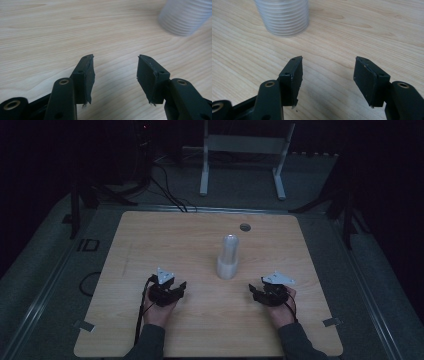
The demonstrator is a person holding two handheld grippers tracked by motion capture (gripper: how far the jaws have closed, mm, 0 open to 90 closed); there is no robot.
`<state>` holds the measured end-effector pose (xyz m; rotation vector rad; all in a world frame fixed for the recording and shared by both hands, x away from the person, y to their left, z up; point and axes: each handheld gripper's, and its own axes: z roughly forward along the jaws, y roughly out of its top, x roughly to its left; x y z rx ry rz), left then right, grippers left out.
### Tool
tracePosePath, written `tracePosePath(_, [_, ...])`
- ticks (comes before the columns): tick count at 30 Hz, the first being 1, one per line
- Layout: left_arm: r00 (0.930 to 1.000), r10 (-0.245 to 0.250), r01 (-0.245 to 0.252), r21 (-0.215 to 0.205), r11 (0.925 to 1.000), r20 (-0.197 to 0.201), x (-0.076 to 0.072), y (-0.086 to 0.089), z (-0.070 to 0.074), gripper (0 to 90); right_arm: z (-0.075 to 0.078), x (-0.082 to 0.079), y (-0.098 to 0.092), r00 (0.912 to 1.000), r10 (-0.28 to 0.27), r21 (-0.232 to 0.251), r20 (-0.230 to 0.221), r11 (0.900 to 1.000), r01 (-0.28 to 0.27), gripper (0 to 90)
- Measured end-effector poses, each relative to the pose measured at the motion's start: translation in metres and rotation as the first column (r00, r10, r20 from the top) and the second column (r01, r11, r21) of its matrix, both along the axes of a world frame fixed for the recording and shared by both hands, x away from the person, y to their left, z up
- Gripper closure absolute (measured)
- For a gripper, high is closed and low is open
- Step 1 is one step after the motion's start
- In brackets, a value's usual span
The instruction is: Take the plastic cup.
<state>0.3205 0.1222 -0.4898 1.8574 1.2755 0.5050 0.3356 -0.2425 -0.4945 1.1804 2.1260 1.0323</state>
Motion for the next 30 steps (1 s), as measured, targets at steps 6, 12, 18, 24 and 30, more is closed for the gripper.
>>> tracePosePath(6, [0.9982, -0.059, 0.059, -0.021, 0.998, 0.014, -0.003, -0.004, 0.001, 47.1, 0.004, -0.001, 0.0, 1.0, 0.006, 0.016, -0.002, 1.0, -0.006, 40.5])
tracePosePath(12, [0.9936, -0.1, 0.101, -0.022, 0.9946, 0.052, -0.003, -0.01, 0.008, 42.1, 0.009, -0.002, 0.0, 1.0, 0.006, 0.026, -0.002, 1.0, -0.006, 40.3])
tracePosePath(18, [0.9887, -0.129, 0.132, -0.043, 0.9903, 0.077, 0.002, -0.019, 0.023, 41.7, 0.019, -0.002, -0.001, 0.9999, 0.015, 0.032, 0.009, 0.999, -0.015, 39.7])
tracePosePath(24, [0.981, -0.163, 0.167, -0.032, 0.9854, 0.105, 0.01, -0.03, 0.038, 40.2, 0.03, -0.004, 0.001, 0.9988, 0.039, 0.033, 0.031, 0.999, -0.04, 39.0])
tracePosePath(30, [0.9691, -0.191, 0.196, -0.019, 0.9805, 0.157, 0.019, -0.037, 0.047, 38.4, 0.042, -0.002, 0.001, 0.9979, 0.047, 0.033, 0.045, 0.998, -0.048, 39.0])
